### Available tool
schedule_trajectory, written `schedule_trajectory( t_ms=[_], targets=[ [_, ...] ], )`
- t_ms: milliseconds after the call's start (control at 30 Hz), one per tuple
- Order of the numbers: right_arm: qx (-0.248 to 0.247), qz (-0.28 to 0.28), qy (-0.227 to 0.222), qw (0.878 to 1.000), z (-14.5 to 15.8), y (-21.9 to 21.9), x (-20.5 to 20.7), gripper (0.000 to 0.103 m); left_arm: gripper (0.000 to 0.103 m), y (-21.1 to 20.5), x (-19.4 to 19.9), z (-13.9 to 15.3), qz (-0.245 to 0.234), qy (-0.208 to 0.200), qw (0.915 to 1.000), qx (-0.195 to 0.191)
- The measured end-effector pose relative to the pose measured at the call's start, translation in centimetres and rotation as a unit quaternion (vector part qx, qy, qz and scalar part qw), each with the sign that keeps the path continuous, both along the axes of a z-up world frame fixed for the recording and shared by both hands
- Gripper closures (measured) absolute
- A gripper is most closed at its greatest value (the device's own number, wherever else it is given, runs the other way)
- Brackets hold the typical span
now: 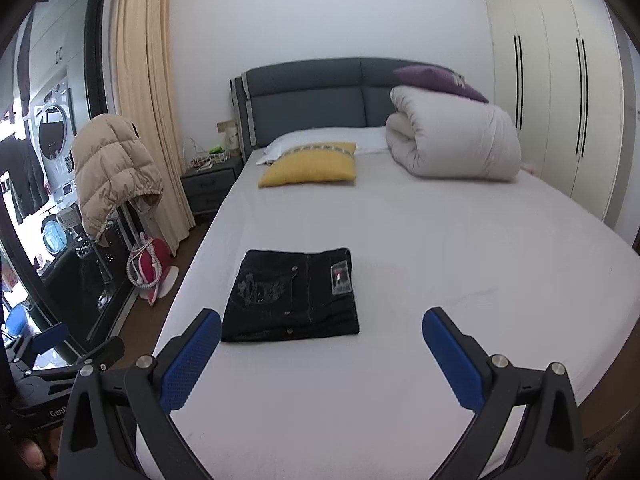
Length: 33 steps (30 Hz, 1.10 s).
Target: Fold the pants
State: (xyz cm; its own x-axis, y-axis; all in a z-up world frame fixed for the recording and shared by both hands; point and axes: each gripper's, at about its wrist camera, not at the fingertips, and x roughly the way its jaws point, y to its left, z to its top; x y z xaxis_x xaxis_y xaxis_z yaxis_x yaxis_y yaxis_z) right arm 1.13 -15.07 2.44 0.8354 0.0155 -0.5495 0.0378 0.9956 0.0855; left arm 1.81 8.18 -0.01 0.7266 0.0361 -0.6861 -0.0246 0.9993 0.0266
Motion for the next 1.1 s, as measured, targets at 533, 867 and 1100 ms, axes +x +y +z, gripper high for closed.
schedule_trajectory(
  t_ms=[533,867,1100],
  targets=[
    [-0.011,0.008,0.020,1.000,-1.2,0.5,1.5,0.000,0.000,0.8,3.5,-2.1,0.012,0.026,0.9996,-0.006],
    [-0.013,0.012,0.028,0.999,-1.6,0.7,2.1,0.000,0.000,0.6,4.4,-2.8,0.013,0.031,0.9994,-0.006],
    [-0.015,0.014,0.032,0.999,-1.8,0.8,2.0,0.000,0.000,0.6,4.5,-3.0,0.015,0.033,0.9993,-0.008]
  ],
)
